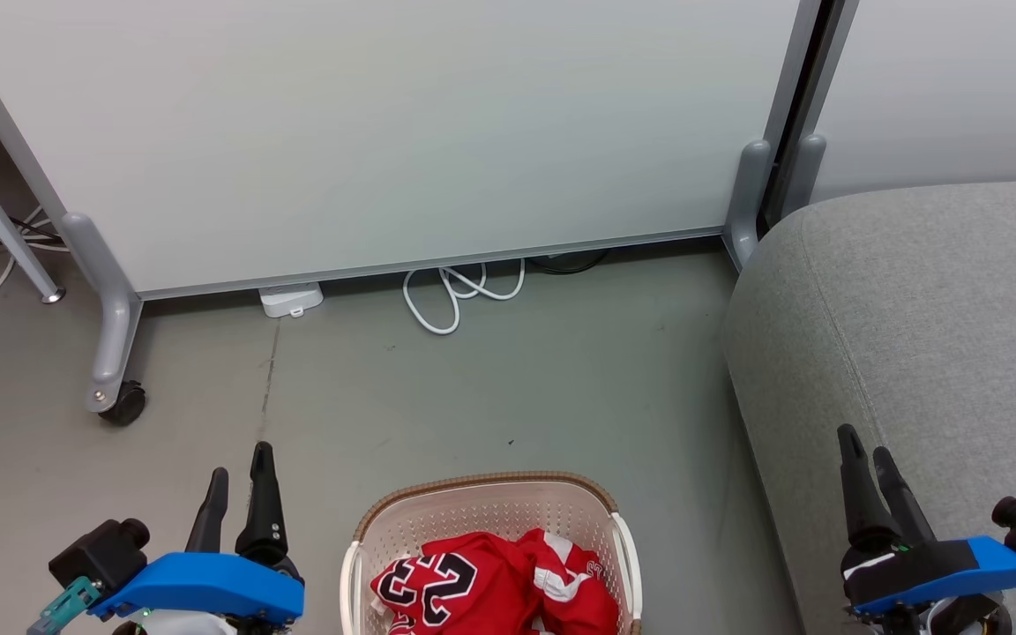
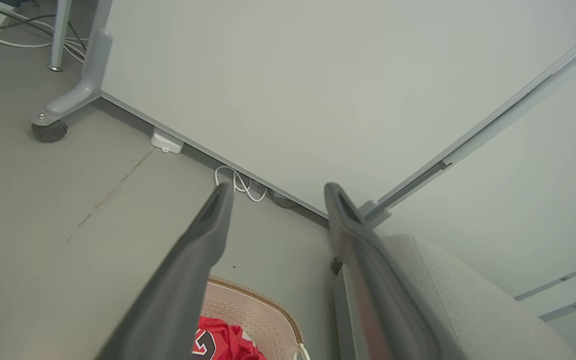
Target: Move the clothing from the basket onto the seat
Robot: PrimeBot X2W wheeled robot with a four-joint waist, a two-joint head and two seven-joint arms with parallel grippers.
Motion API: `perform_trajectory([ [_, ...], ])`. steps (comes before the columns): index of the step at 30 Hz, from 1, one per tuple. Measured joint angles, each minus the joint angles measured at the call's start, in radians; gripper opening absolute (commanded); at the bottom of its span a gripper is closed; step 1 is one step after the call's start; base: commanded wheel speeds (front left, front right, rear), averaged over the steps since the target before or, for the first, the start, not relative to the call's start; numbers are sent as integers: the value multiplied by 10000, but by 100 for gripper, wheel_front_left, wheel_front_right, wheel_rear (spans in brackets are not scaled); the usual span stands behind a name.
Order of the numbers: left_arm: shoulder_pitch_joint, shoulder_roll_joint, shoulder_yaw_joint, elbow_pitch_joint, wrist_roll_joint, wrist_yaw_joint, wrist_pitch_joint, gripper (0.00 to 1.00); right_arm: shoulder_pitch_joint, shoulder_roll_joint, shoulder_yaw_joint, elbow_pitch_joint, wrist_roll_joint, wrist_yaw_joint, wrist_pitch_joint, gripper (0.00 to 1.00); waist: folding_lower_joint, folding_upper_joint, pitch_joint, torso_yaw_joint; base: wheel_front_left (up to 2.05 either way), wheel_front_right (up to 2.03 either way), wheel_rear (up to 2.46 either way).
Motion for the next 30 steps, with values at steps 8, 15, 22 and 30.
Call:
perform_trajectory([
  [8,-8,73,-261,140,968,69,-226,100,-4,-36,82,-54,-1011,2,-174,100,0,0,-19,-1,0,0,0],
  [15,-58,92,-395,201,1689,119,-447,100,-9,-61,144,-90,-1816,4,-305,100,0,0,-25,-3,0,0,0],
  [22,-90,88,-460,274,2280,115,-640,100,-18,-96,184,-119,-2644,21,-380,100,0,0,-29,1,0,0,0],
  [30,-101,38,-489,372,2838,52,-828,100,-22,-123,211,-113,-3476,46,-416,100,0,0,-25,11,0,0,0],
])
